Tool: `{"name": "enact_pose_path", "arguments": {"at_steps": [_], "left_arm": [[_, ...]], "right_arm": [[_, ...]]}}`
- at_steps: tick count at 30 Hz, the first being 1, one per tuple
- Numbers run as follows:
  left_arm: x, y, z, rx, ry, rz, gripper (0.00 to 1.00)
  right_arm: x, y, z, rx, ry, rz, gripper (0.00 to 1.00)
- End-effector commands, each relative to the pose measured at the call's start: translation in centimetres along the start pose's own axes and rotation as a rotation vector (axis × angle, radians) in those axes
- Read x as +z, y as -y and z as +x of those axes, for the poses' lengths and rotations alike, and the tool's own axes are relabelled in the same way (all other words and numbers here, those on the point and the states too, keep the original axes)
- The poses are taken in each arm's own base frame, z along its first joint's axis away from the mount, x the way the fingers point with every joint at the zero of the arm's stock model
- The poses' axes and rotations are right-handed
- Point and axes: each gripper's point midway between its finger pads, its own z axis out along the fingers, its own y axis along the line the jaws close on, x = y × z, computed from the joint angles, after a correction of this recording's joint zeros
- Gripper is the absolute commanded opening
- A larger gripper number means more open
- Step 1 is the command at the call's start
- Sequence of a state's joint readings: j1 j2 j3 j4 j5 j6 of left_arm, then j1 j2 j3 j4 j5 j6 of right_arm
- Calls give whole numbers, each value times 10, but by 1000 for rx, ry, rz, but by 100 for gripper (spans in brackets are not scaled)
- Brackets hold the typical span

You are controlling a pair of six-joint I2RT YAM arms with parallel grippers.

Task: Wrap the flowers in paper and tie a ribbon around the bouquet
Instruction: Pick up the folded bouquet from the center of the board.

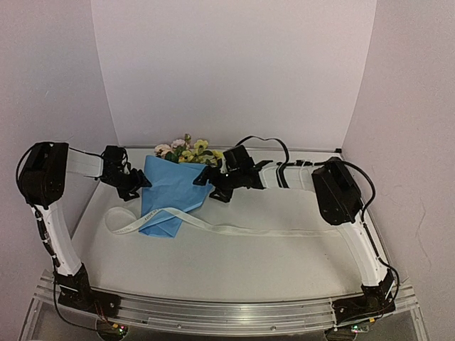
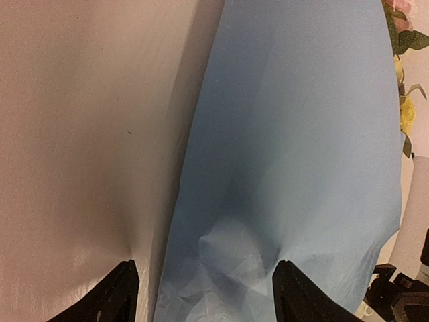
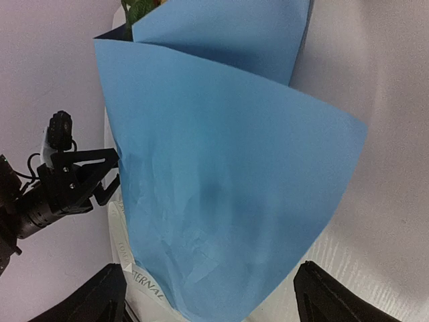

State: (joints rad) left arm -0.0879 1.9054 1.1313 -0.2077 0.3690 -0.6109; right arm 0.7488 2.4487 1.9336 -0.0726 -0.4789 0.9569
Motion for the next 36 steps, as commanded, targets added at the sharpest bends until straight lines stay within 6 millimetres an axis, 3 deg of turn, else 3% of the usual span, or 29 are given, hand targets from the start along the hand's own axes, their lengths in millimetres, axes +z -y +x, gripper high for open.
{"name": "enact_pose_path", "arguments": {"at_steps": [1,10,18,21,24,30,33,36], "left_arm": [[3,14,-12,6,9,63,66],[22,21,6,-13,-61,118,52],[34,31,19,1,-103,142,50],[37,37,21,14,-115,154,49],[37,39,22,29,-117,153,49],[19,34,18,81,-83,98,60],[-2,41,10,115,-32,87,67],[-34,51,-3,128,52,76,67]], "right_arm": [[19,-16,1,35,-2,-61,86],[60,-14,23,87,-43,-79,76],[74,-10,24,124,-47,-98,71],[73,-11,23,121,-44,-99,60],[67,-9,20,95,-18,-78,37],[47,-9,9,-17,50,0,2],[36,-5,3,-53,88,42,0],[22,-6,-2,-89,128,81,0]]}}
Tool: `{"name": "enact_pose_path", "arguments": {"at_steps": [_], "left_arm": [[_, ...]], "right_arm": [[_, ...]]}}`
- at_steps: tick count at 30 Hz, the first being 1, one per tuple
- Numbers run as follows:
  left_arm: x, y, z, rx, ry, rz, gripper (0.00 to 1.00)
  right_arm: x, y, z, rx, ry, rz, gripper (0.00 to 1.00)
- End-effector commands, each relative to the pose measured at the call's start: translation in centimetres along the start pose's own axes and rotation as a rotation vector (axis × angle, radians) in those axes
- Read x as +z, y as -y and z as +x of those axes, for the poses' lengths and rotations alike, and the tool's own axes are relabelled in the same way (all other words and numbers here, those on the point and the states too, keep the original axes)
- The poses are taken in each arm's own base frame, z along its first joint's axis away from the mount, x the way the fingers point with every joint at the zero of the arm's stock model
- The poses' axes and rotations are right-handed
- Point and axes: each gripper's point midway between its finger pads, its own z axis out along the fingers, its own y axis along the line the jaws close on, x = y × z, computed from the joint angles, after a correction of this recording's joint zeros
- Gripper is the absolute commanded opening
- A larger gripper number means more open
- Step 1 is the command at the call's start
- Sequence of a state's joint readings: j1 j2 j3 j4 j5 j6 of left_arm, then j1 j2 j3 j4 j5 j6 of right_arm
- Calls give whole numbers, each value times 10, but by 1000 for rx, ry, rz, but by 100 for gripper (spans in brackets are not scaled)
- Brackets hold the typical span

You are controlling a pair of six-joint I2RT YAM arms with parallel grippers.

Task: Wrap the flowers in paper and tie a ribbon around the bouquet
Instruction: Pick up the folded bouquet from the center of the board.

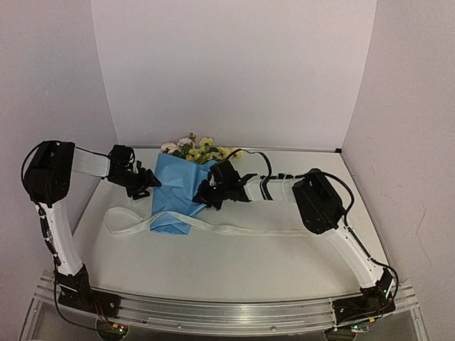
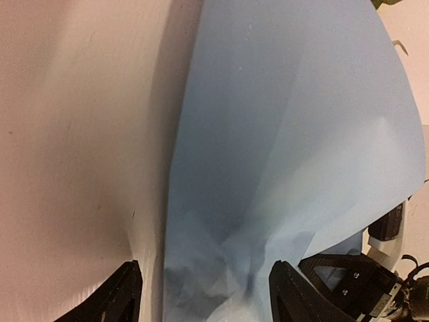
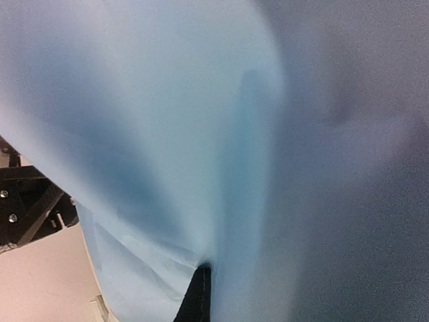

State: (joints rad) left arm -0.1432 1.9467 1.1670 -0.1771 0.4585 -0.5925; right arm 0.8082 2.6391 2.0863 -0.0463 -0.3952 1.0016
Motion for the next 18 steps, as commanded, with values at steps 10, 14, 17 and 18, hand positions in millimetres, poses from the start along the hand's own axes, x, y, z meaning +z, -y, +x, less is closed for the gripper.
{"name": "enact_pose_path", "arguments": {"at_steps": [10,14,17,18], "left_arm": [[-109,-23,16,-94,231,-223,58],[-99,-25,44,-211,179,-131,53],[-92,-32,56,-276,161,-113,53],[-90,-35,58,-289,161,-113,53]], "right_arm": [[-56,-27,-34,-189,163,113,0],[-63,-32,-40,-218,176,117,0],[-67,-34,-45,-221,180,113,0],[-68,-34,-47,-220,180,111,0]]}}
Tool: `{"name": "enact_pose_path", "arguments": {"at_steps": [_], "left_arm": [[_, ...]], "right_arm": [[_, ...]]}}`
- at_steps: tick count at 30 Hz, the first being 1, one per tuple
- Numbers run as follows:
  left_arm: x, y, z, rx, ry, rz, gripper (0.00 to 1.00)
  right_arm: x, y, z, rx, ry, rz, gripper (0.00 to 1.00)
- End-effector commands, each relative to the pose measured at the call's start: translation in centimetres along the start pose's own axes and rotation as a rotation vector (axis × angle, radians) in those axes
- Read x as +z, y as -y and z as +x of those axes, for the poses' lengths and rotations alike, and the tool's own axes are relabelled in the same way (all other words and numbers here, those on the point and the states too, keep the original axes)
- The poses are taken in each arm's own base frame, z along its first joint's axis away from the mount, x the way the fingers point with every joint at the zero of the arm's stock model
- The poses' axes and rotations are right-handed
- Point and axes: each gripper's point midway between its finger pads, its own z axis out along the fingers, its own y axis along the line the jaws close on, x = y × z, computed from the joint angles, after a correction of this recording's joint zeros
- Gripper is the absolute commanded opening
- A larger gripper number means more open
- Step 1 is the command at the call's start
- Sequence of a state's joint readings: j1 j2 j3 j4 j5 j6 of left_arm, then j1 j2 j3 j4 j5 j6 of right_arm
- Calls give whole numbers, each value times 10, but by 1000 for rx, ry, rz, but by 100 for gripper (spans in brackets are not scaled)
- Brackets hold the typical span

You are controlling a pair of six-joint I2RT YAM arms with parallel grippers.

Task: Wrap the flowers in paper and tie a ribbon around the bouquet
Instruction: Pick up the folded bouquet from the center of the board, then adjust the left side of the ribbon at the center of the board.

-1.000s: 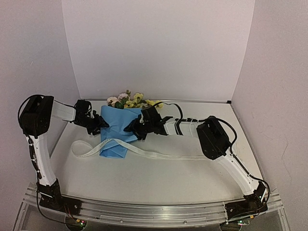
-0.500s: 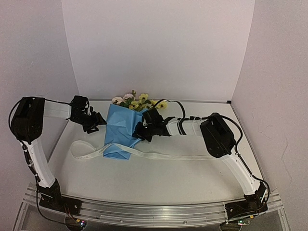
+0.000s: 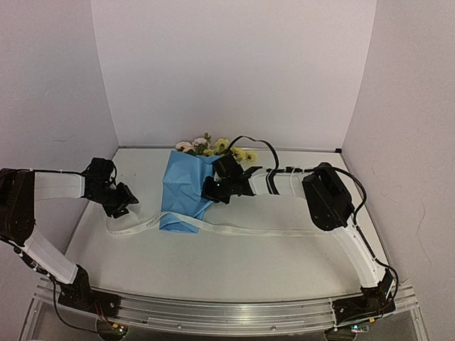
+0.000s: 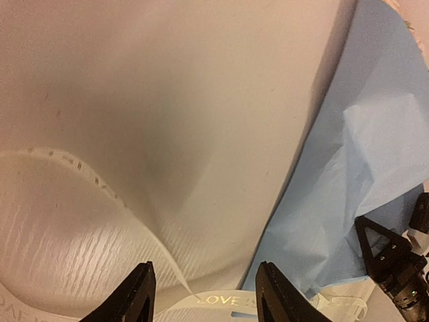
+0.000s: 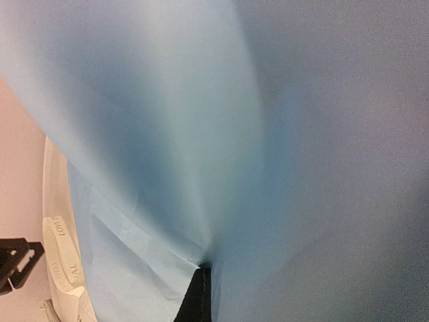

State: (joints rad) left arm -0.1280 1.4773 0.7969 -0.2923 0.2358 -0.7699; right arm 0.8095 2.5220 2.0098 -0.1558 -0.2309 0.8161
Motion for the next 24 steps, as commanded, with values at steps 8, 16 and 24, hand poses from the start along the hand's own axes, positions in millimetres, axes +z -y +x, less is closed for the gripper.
{"name": "enact_pose_path", "arguments": {"at_steps": [8,16,24], "left_arm": [[24,-31,-18,-241,57,4,54],[9,-81,-74,-361,221,-66,54],[-37,-110,-119,-421,420,-133,56]], "right_arm": [[-43,-24,-44,-44,82,-37,0],[-56,-8,-45,-44,63,-22,0],[-66,9,-46,0,35,-21,0]]}}
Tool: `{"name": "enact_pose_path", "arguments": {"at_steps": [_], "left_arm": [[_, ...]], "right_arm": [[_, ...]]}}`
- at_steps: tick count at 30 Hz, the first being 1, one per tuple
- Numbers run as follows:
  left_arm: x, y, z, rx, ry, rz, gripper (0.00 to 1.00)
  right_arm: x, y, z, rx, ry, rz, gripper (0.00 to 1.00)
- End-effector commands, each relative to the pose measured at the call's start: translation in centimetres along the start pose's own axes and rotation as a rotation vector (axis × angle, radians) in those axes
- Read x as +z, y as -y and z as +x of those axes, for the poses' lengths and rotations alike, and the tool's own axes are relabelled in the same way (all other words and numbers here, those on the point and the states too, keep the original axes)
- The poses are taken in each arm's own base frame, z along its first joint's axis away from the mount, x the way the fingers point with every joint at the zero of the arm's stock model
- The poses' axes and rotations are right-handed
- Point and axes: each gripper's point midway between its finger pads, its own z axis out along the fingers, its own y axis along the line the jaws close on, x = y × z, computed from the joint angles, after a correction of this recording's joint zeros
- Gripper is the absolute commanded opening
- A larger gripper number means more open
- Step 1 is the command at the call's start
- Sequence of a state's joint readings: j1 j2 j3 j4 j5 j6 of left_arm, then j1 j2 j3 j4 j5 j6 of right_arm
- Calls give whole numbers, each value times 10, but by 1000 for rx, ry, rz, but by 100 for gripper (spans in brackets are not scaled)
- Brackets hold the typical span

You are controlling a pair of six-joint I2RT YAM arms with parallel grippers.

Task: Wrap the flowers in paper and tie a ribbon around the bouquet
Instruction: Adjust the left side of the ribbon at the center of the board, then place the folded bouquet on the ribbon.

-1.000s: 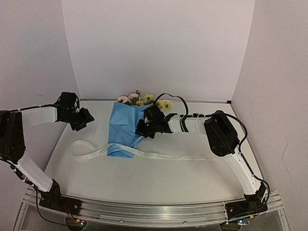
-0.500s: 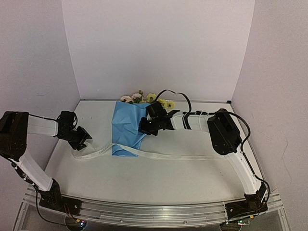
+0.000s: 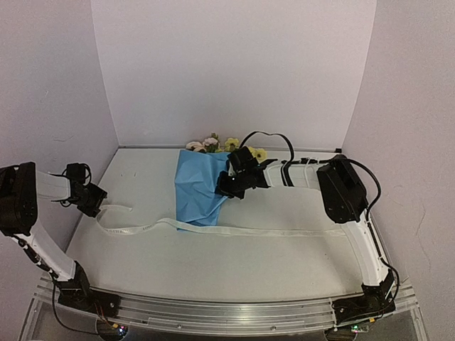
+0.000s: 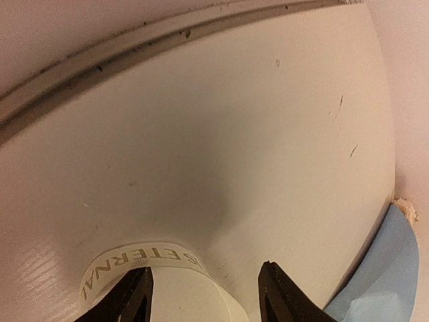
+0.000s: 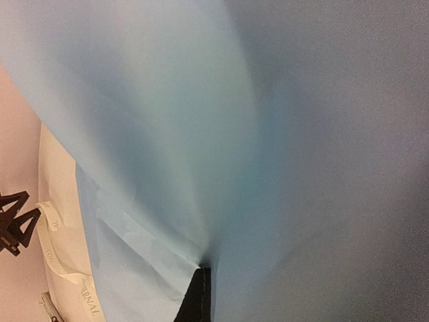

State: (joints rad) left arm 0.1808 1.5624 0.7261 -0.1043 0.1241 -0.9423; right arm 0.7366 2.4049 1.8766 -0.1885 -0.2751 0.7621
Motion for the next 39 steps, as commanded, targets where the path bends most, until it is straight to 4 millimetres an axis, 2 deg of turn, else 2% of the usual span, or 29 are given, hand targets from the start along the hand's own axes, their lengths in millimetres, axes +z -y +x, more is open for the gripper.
{"name": "enact_pose_path", "arguments": {"at_steps": [1,5,7,10,13,19,21,24,26,29,34,39], "left_arm": [[-22,9,-45,-22,148,15,56],[-33,10,-61,-22,198,26,59],[-40,24,-67,20,212,68,63],[-47,52,-66,88,178,163,65],[-51,76,-53,173,131,222,65],[-55,121,20,338,-45,365,60],[-55,129,46,368,-113,398,55],[-57,135,98,420,-239,443,48],[-59,135,128,445,-314,457,44],[-57,122,160,429,-400,452,37],[-53,105,187,415,-474,424,26],[-55,100,216,443,-539,408,22]], "right_arm": [[-34,-18,-26,3,53,-58,0],[-41,-12,-30,48,45,-71,0],[-45,-11,-34,75,40,-91,0],[-50,-13,-41,125,36,-119,0],[-52,-14,-48,189,24,-147,0],[-46,-19,-51,279,-8,-203,0],[-43,-19,-50,315,-25,-222,0],[-41,-20,-51,362,-39,-245,0],[-40,-22,-51,381,-45,-252,0],[-40,-22,-49,401,-57,-256,0],[-42,-18,-39,438,-87,-253,0],[-50,-13,-29,477,-104,-241,0]]}}
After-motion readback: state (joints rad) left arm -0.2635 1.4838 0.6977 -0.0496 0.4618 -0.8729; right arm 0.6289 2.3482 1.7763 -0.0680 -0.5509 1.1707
